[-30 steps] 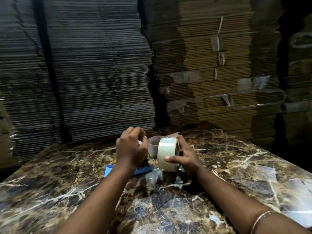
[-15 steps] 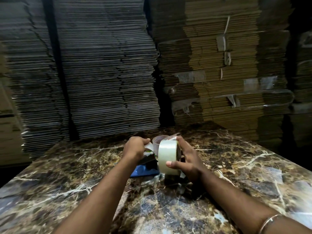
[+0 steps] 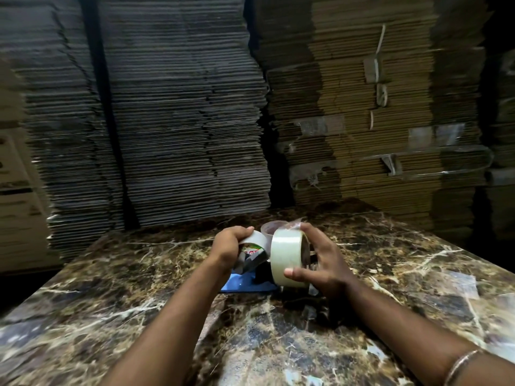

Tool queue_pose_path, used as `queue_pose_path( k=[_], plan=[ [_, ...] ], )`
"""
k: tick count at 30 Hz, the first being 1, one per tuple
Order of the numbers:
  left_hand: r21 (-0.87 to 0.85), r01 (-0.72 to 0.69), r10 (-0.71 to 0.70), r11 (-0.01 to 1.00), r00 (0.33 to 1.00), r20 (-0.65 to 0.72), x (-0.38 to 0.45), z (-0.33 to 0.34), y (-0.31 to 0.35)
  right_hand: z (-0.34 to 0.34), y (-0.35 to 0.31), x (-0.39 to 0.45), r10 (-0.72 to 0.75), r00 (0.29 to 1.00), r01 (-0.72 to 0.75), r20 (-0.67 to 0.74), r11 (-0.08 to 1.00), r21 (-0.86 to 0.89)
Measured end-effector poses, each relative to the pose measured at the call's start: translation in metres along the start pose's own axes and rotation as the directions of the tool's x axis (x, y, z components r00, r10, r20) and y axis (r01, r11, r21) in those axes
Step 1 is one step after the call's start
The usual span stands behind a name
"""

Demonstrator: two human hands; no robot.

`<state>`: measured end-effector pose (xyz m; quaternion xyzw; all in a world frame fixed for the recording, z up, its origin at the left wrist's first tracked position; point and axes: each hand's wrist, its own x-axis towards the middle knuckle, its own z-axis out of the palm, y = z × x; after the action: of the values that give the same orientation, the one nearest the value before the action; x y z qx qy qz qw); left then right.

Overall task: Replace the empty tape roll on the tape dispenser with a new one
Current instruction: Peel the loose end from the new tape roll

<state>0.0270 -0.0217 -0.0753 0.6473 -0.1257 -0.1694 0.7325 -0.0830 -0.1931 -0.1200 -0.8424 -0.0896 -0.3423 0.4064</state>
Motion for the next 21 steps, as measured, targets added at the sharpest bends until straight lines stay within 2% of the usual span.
queue_pose_path(
  k=[5, 12, 21],
  plan=[
    [-0.106, 0.018, -0.016, 0.994, 1.0, 0.018, 0.0, -0.013, -0.004, 0.002, -0.005, -0.001, -0.034, 0.999, 0.035, 0.024, 0.999, -0.033],
    [-0.387, 0.0, 0.028, 0.922, 0.997, 0.068, -0.001, -0.029, -0.021, 0.004, -0.005, -0.003, -0.025, 0.999, 0.027, 0.025, 0.998, -0.064],
    [-0.494, 0.039, 0.049, 0.868, 0.985, 0.165, -0.007, -0.036, -0.024, 0.004, -0.009, -0.005, -0.017, 0.999, 0.018, 0.028, 0.999, -0.04]
  ],
)
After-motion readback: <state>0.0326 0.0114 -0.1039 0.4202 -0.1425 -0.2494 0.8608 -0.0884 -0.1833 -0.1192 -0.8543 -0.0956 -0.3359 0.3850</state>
